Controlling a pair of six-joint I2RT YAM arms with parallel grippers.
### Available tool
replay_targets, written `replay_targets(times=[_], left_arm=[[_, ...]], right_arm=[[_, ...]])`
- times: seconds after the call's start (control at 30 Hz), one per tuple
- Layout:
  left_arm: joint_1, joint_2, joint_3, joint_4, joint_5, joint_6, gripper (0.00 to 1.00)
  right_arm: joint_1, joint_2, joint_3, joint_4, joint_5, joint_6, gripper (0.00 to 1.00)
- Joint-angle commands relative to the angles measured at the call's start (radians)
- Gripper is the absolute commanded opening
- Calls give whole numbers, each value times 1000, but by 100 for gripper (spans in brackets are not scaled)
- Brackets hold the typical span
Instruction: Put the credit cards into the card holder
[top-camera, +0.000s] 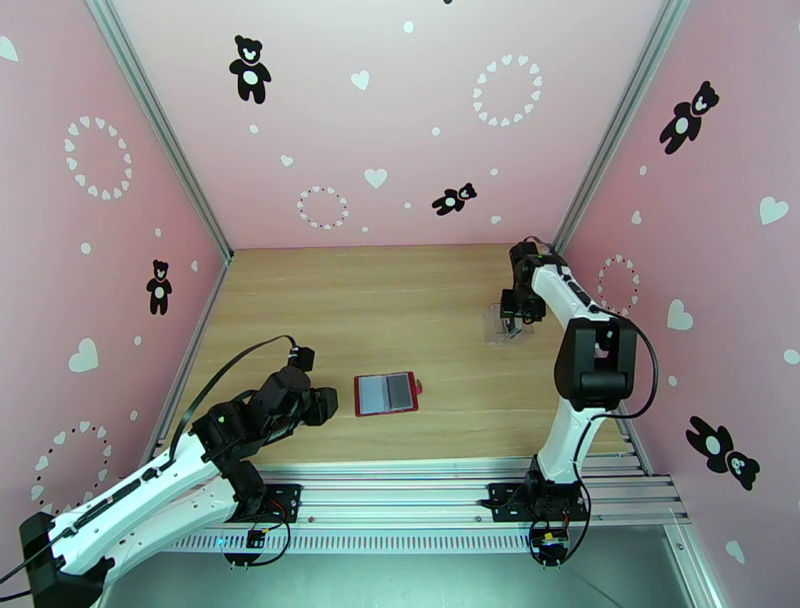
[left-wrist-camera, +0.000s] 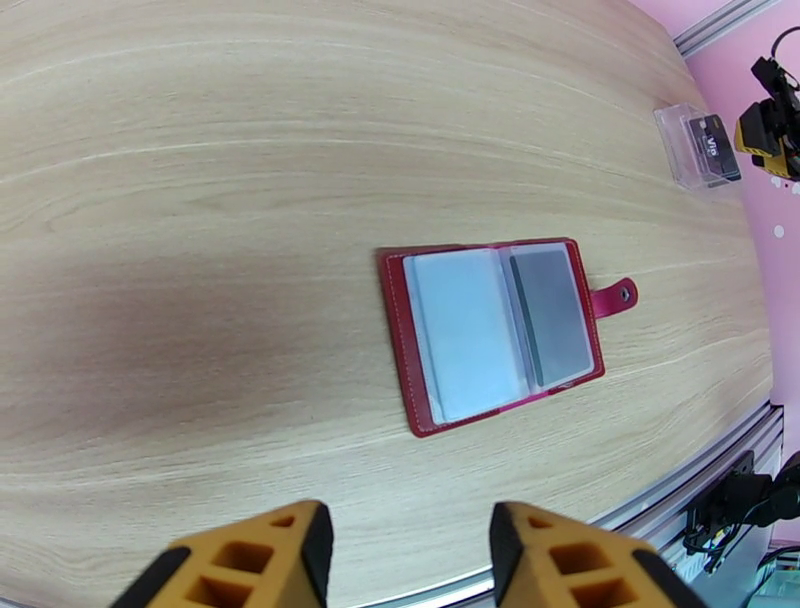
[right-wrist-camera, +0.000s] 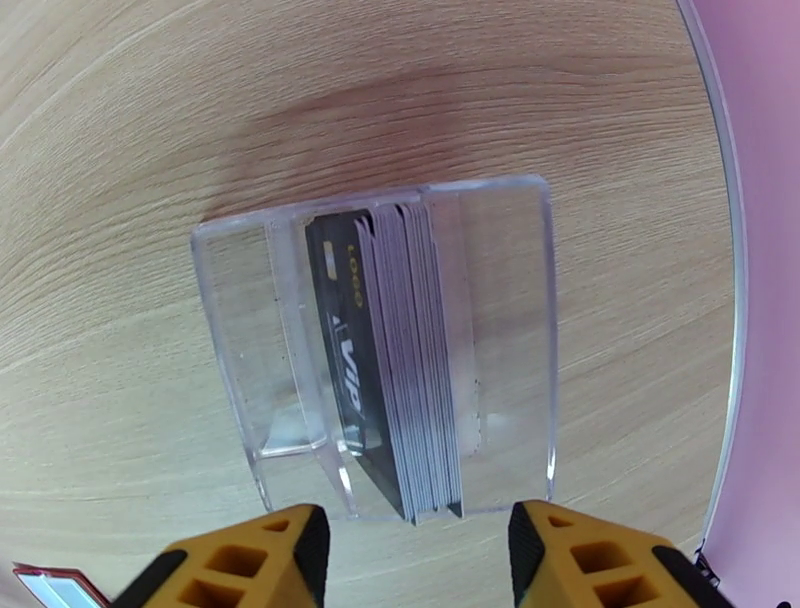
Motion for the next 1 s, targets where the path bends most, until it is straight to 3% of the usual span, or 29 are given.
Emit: replay_targets(times=[0.0, 0.6, 0.97], left_arm=[[-8, -14, -11, -11, -24, -5, 48], [-8, -1, -8, -12, -33, -7, 48], [-8, 9, -5, -12, -35, -6, 48]], right_arm=[[-3, 56, 50, -39, 5, -10, 53], [-7, 152, 92, -39, 48, -12, 48], [-13, 109, 94, -45, 95, 2, 45]])
